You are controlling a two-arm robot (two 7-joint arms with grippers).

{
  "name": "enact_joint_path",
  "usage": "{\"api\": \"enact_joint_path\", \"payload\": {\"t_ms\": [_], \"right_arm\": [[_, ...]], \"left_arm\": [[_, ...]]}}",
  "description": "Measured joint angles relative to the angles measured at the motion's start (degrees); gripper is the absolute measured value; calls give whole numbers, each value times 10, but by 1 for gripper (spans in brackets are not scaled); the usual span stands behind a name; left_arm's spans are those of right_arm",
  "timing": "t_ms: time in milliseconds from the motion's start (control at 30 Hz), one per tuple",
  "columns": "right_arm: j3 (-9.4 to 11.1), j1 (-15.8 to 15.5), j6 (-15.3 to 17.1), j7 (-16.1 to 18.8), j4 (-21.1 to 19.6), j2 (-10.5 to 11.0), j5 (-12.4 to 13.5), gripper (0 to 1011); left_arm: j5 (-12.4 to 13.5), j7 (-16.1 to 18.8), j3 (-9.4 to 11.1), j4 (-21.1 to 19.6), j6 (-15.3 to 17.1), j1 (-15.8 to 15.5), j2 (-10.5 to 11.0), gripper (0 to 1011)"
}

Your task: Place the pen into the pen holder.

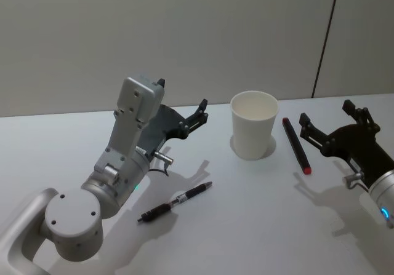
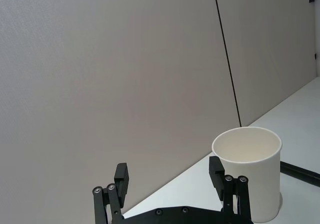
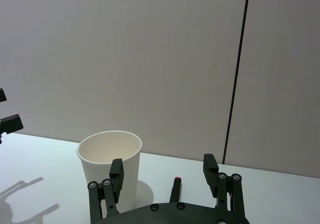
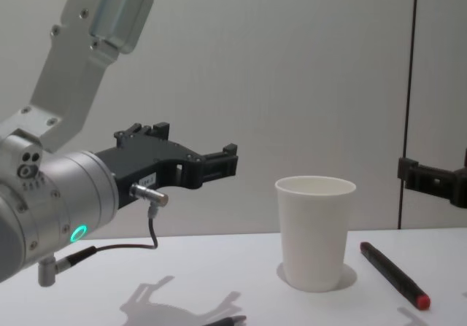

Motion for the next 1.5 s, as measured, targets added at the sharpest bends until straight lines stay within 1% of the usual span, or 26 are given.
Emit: {"api": "enact_joint_path", "payload": {"t_ms": [1500], "right_arm": [[0, 0, 0, 0, 0, 0, 0, 1002]], "left_arm": [[0, 0, 0, 0, 0, 0, 0, 1001]]}}
